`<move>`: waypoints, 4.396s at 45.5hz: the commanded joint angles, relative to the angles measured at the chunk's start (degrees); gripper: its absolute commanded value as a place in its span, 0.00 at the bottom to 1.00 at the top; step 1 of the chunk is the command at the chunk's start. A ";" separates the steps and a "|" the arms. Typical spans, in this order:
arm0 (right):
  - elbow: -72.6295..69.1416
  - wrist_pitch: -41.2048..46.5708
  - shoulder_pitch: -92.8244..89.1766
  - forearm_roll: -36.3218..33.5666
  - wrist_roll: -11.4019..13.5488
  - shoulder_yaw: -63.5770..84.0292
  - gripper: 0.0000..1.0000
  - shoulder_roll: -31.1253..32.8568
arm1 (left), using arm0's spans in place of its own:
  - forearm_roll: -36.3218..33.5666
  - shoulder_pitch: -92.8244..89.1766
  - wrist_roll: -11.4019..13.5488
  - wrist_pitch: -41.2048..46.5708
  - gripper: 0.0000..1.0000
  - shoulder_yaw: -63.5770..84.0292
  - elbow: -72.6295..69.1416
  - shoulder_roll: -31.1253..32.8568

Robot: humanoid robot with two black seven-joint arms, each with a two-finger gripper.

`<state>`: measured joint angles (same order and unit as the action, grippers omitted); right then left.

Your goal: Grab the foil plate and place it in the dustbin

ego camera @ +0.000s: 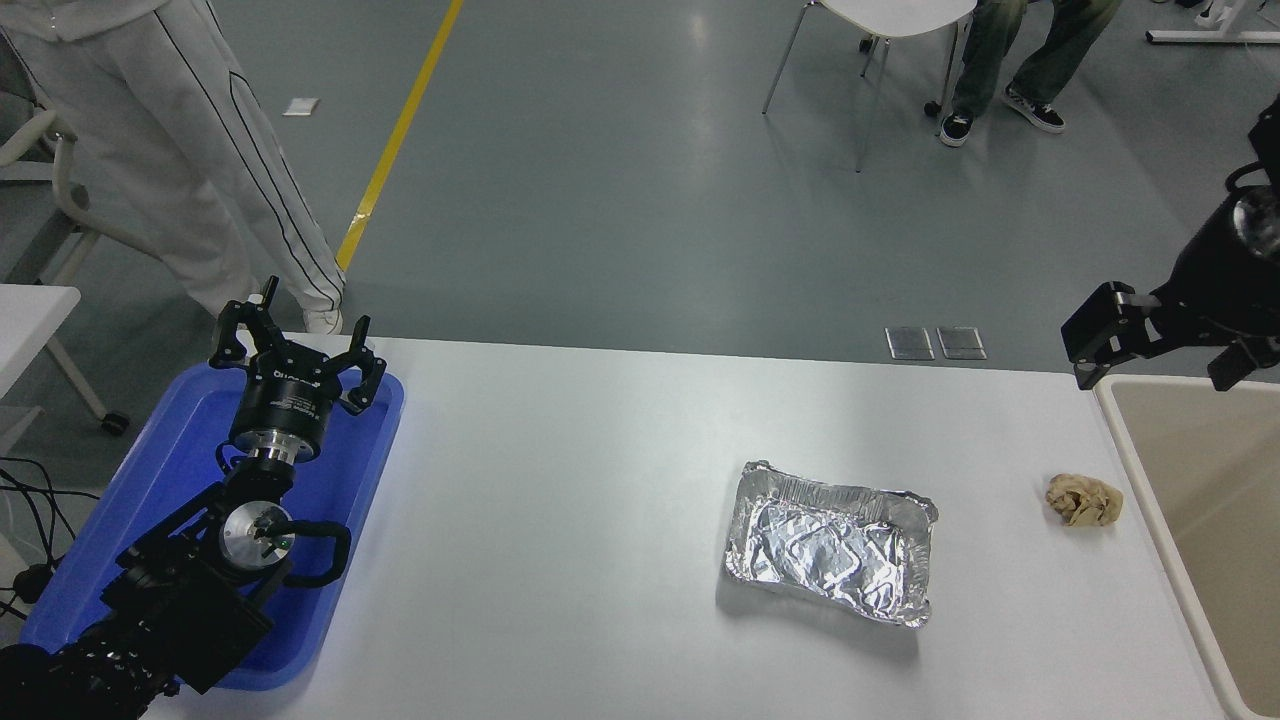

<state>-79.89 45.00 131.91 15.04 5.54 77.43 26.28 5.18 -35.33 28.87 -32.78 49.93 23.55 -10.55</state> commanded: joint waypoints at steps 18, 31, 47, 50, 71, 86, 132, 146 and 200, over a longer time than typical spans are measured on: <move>0.00 0.00 0.10 -0.01 0.00 -0.08 1.00 0.00 | 0.09 0.00 0.13 0.00 1.00 -0.01 0.00 0.00; 0.09 0.00 0.71 -0.01 0.00 -0.08 1.00 0.00 | 0.01 0.00 0.13 0.00 1.00 -0.01 0.00 0.00; 0.00 0.00 -0.51 -0.01 0.00 -0.26 1.00 -0.17 | 0.09 0.00 0.13 0.00 1.00 -0.01 0.00 0.00; 0.09 0.00 -1.04 -0.01 0.00 -0.35 1.00 -0.09 | 0.09 0.00 0.13 0.00 1.00 -0.01 0.00 0.00; 0.00 0.00 -5.08 -0.01 0.00 -0.61 1.00 -0.09 | 0.01 0.09 0.13 0.00 1.00 -0.01 0.00 0.00; 0.09 0.00 -7.02 -0.01 0.00 -3.33 1.00 -0.09 | 0.01 0.09 0.13 0.00 1.00 -0.01 0.00 0.00; 4.39 -25.31 -35.84 -0.01 0.00 -19.59 1.00 -2.02 | 0.01 0.09 0.13 0.00 1.00 -0.01 0.09 0.00; 16.51 -28.12 -48.67 -0.01 0.00 -20.03 1.00 -8.26 | 0.01 0.09 0.13 0.00 1.00 -0.01 0.00 0.00; 25.49 -28.48 -61.16 -5.98 0.27 -25.48 0.00 -11.87 | 0.01 0.09 0.13 0.00 1.00 -0.01 0.00 0.00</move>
<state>-54.28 15.89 70.80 13.26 5.75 51.89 14.12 5.19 -35.26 29.00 -32.78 49.92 23.61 -10.54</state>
